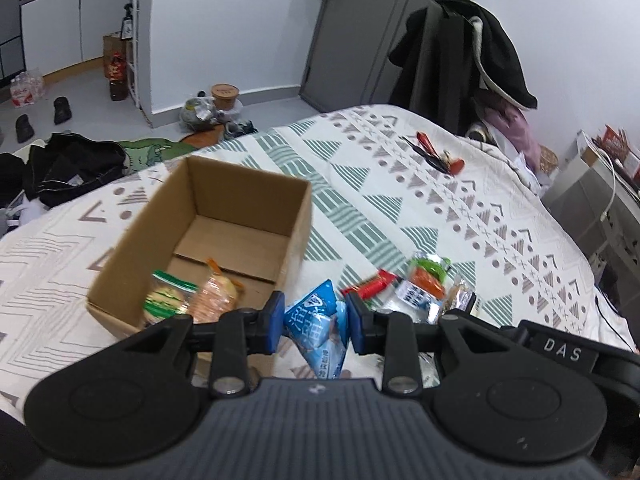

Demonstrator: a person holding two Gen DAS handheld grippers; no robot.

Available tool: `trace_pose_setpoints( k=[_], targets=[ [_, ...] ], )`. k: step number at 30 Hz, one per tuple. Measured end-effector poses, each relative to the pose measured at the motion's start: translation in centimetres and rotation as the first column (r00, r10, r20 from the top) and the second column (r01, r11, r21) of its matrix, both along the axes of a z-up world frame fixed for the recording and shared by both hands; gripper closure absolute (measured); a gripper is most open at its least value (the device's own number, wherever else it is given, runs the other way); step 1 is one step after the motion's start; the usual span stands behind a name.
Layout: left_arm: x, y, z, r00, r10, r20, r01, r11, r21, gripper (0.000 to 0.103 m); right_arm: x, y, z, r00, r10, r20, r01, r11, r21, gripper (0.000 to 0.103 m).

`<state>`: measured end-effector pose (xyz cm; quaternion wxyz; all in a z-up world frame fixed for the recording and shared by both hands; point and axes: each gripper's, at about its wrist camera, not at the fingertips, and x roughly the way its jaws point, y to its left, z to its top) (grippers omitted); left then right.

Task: Organize snacks
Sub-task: 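Carry both snacks into the cardboard box and open both grippers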

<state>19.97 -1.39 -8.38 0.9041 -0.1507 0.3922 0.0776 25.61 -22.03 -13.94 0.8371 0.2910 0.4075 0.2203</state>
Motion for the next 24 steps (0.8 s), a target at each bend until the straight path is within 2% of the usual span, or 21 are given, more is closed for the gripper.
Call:
trace_pose_setpoints(
  k=[11, 24],
  targets=[
    [-0.1, 4.2, 0.8, 0.998, 0.064, 0.017, -0.064, 0.998, -0.003, 0.071, 0.3, 3.0, 0.6, 0.998, 0.056, 0.033, -0.057, 0.998, 0.018, 0.09],
    [0.6, 8.4, -0.1, 0.994, 0.112, -0.005, -0.112, 0.994, -0.004, 0.071, 1.6, 8.1, 0.7, 0.991, 0.125, 0.048, -0.127, 0.991, 0.034, 0.09]
  ],
)
